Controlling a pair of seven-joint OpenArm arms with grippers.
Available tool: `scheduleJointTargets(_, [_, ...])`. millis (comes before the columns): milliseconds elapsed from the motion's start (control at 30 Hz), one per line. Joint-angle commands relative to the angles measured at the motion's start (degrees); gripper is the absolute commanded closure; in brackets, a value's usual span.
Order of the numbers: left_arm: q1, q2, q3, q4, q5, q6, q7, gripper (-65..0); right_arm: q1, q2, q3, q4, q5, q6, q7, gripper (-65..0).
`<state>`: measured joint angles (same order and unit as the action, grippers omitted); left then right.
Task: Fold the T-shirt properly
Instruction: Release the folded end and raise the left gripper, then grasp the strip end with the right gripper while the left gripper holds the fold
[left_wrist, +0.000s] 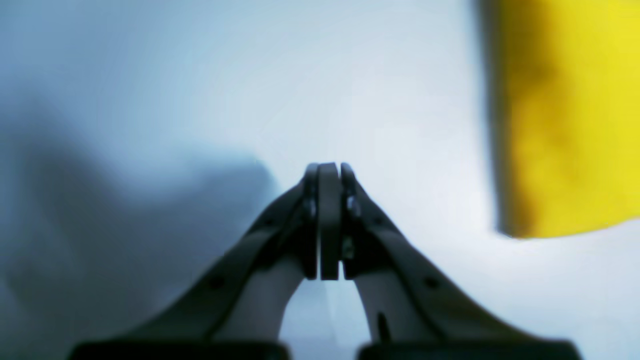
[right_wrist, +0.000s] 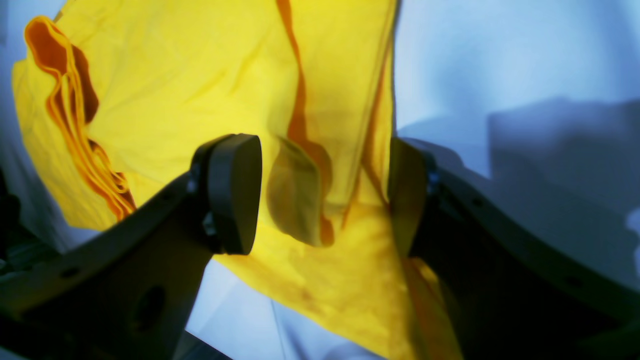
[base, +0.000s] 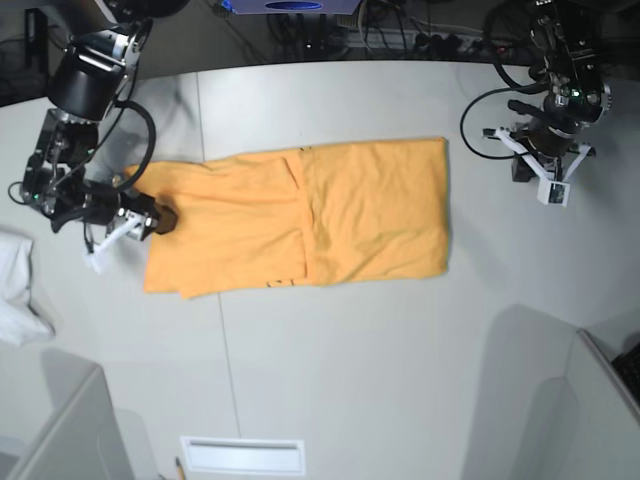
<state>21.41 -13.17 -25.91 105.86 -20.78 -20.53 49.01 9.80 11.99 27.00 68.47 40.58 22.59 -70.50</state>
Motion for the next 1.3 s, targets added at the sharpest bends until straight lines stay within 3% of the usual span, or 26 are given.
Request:
scheduleJointTargets(0, [-0.18,-0.68,0.37,0.82,0.07,0.18,-1.32,0.0,0.53,0.28,-0.06,0.41,-0.53,0.14,-1.02,-36.5])
scheduleJointTargets(300, [-5.8,1.34,2.48,-7.71,0.6,0.27,-1.5,0.0,3.6,-0.87,-0.15,-7.68,-0.62,0.14,-0.67,-36.5])
scheduleJointTargets(633, [-9.15,2.49,6.97,-9.91,0.69,0.45,-1.5,0.0,3.52,-1.13,-0.15,-8.2,-0.97,0.14,-0.67,-35.7])
scheduleJointTargets(700, [-9.85,2.58,8.46,-10.52,0.69,0.45,-1.5,0.0,3.52,-0.96,-0.15,-8.2,-1.06,0.14,-0.23,-30.3])
scheduleJointTargets(933, [-13.45,2.93,12.42,-15.09,0.69,0.45,-1.5,0.0,3.52,-0.87,-0.32,-8.47,-2.73,-0.22,5.05,-1.7])
scheduleJointTargets(1133, [-16.71,4.42,13.03,-17.73,0.69,0.45,-1.41,0.0,4.75,-1.13,-0.32,-7.94,-13.02,-0.3,10.85,0.0])
scheduleJointTargets(1267, [-19.17,4.51,18.13,-19.4,0.69,0.53,-1.41,0.0,5.1,-1.66,-0.32,-5.83,-18.64,-0.3,14.19,0.0])
